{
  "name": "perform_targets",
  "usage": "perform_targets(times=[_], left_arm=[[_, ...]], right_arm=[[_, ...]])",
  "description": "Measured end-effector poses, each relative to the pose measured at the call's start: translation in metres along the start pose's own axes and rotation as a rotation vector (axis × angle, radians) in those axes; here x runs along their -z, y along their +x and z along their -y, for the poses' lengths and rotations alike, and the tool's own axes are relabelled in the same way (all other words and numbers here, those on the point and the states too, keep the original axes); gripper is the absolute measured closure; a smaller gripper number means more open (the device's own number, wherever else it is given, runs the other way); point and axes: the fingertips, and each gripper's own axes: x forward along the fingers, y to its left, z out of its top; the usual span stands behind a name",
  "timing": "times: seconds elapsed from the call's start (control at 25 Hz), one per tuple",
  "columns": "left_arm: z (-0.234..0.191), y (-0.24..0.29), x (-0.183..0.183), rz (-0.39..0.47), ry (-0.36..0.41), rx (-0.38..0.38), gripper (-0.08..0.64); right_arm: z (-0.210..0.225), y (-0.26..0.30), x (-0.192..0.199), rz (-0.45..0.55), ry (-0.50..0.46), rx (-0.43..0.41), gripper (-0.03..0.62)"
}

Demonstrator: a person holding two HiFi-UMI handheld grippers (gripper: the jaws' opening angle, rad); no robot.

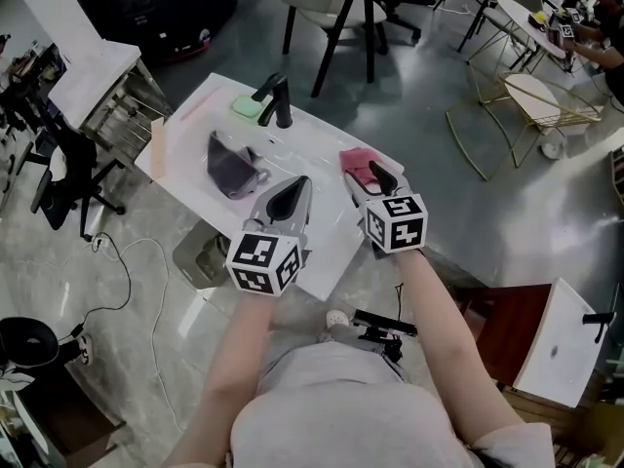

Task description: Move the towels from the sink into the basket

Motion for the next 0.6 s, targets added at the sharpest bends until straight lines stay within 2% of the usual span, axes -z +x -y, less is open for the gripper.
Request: perform_targets(times=[0.32,0.6], left_arm=[[-0.001,0.005,0.005,-0.018,-0.005,-0.002,0.557],[-0.006,0.006,0.013,-0.031,-0.012,-0.024,0.557]], right_arm=[[0.021,0.021,0.025,-0.135,-0.018,0.023,0.364],[0.046,0.049,0.049,-0.255,0.017,0.056,0.36]])
